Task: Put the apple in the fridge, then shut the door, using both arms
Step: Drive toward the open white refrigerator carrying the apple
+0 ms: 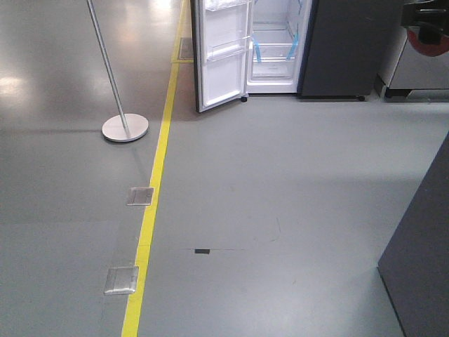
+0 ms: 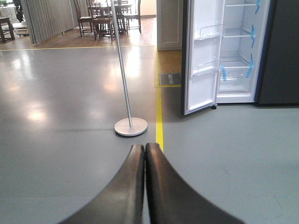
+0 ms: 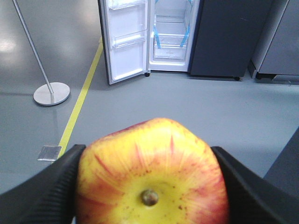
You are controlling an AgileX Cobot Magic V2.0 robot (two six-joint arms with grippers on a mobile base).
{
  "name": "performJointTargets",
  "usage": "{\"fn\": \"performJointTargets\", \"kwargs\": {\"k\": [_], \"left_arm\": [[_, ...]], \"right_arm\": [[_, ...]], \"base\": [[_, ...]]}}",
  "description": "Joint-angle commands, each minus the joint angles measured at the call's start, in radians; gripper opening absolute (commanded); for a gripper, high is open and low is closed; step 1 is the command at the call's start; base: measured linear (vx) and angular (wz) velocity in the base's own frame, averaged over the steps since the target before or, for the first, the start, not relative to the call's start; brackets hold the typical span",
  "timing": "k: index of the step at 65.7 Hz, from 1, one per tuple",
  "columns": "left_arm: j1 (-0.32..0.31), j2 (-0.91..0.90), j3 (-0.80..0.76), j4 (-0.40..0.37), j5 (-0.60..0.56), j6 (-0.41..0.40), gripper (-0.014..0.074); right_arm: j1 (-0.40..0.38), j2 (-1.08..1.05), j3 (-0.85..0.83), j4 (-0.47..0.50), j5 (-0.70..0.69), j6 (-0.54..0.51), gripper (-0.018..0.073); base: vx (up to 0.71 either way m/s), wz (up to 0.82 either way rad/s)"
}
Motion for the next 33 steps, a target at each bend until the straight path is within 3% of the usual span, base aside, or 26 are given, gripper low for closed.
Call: {"fn": "performJointTargets", "kwargs": {"k": [1, 33], "left_arm": [[-0.001, -0.013, -0.018, -0.008, -0.071, 0.0, -0.0006], [-0.001, -0.013, -0.018, -0.008, -0.071, 0.0, -0.0006]], "right_arm": [[0.0, -0.03, -0.03, -0.009, -0.081, -0.005, 0.0165], [0.0, -0.03, -0.03, -0.009, -0.081, -0.005, 0.0165]], "base": [[0.18, 0.01], [0.18, 0.01]]}}
